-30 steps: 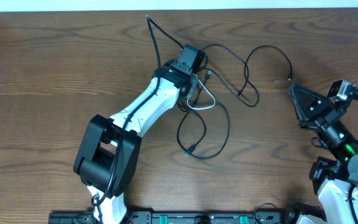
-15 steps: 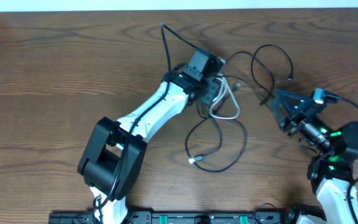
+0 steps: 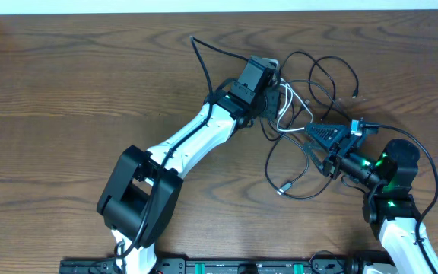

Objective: Untangle cables

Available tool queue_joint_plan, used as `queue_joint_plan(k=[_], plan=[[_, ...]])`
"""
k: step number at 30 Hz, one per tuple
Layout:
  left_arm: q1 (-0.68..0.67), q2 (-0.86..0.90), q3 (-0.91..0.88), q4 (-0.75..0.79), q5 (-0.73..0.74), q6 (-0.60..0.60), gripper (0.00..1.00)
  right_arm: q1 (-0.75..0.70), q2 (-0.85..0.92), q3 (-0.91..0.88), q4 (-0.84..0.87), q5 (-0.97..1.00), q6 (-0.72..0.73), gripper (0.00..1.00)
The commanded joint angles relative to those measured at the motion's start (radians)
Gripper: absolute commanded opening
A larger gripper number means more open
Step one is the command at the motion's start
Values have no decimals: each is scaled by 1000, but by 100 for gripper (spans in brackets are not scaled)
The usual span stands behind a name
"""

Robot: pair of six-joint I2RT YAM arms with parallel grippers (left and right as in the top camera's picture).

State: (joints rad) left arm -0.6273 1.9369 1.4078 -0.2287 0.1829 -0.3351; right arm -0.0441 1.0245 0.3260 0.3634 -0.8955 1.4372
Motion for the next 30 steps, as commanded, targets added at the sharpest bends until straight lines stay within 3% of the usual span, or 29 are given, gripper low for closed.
queue_joint_plan(k=[1,3,11,30], plan=[[5,-65,4,-5,67,-105,8,6,-5,7,0,92,-80,73],[5,-84,4,-16,110,-157,8,6,-5,7,-1,131,-108,73],[-10,-110,4,-34,166,-157,8,6,-5,7,1,237,-107,72],[-126,-110,4,-46,176,-161,8,6,2,7,114,312,-85,70]])
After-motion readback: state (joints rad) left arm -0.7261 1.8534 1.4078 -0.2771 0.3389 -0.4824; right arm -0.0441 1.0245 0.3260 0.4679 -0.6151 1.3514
